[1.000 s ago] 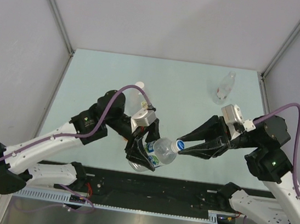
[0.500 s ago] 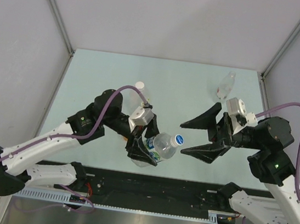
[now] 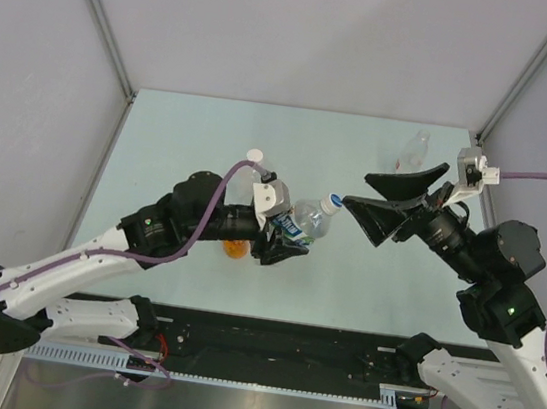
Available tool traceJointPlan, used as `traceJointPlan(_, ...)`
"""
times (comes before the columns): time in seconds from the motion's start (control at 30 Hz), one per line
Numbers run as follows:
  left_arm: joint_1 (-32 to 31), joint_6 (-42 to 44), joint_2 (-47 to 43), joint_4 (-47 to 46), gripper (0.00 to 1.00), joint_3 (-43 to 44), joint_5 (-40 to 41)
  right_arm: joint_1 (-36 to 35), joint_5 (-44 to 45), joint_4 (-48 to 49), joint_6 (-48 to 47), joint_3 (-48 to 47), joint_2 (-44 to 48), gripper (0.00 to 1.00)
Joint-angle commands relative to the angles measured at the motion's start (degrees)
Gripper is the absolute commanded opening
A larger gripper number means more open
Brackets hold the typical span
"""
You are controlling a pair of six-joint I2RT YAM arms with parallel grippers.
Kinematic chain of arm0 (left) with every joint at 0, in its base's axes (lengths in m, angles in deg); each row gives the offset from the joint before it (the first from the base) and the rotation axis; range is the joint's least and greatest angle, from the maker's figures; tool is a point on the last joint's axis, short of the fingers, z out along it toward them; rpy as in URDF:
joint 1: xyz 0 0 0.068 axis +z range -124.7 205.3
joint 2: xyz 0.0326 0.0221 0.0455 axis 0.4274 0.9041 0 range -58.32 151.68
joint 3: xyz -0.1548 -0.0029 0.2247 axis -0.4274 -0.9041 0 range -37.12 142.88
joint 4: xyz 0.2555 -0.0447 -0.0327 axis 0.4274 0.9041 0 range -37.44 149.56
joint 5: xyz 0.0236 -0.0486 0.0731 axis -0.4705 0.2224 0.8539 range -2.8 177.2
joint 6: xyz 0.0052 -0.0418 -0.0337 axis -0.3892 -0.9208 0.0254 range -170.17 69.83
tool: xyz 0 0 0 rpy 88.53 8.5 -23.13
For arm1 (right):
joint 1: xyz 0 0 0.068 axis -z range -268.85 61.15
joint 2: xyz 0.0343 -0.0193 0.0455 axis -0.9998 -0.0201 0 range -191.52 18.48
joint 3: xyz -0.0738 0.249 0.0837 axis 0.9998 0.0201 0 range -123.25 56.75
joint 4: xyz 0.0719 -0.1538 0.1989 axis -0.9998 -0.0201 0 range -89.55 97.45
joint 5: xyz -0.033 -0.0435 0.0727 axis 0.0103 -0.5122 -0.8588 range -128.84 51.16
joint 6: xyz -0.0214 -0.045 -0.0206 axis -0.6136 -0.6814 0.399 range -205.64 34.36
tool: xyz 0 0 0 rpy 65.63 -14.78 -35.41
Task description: Unscrew the bottle caps
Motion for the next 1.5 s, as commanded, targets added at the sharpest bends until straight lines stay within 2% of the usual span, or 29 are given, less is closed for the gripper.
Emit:
traceJointPlan(0.0,-5.94,3.18,-0.10,-3.79,0.00,-0.36,29.31,-0.12,14.16,-0.60,7.62,-1.44,-1.30,0.89)
traceJointPlan(0.03,-6.74,3.44,-0.19,-4.76,0.00,-1.23,35.54,-0.12,16.10,-1.47,8.15,-1.44,-1.57,0.88)
traceJointPlan(0.13,-9.37,4.06,-0.28,-8.19,0.00,-2.20,43.84,-1.08,20.23,-3.67,10.96,-1.44,-3.06,0.86)
traceJointPlan(0.17,-10.60,4.41,-0.10,-9.33,0.00,-2.29,49.09,-1.34,21.03,-4.12,11.49,-1.44,-3.33,0.86)
traceJointPlan(0.27,-13.32,6.43,1.48,-11.35,0.00,-2.56,57.45,-3.19,24.46,-5.26,12.81,-1.44,-4.38,0.85)
traceJointPlan(0.37,-15.61,8.80,3.68,-13.11,0.00,-2.64,61.78,-5.90,27.18,-4.91,12.81,-1.44,-5.35,0.85)
traceJointPlan(0.7,-18.52,10.83,7.19,-13.82,0.00,-2.21,63.11,-9.43,31.85,-4.65,11.23,-1.44,-7.37,0.83)
traceJointPlan(0.93,-18.70,10.91,7.29,-13.91,0.00,-2.12,63.20,-9.52,31.50,-5.53,10.97,-1.52,-8.25,0.67)
traceJointPlan(1.23,-18.78,10.92,7.64,-13.91,0.00,-1.77,63.03,-9.61,29.12,-4.47,10.79,-1.52,-9.39,0.62)
traceJointPlan(1.4,-18.87,10.92,7.72,-13.91,0.00,-1.68,62.85,-9.70,28.77,-4.21,10.44,-1.44,-9.75,0.52)
traceJointPlan(1.47,-18.87,10.92,7.72,-13.91,0.00,-1.77,62.85,-9.87,28.86,-4.30,10.18,-1.44,-9.66,0.43)
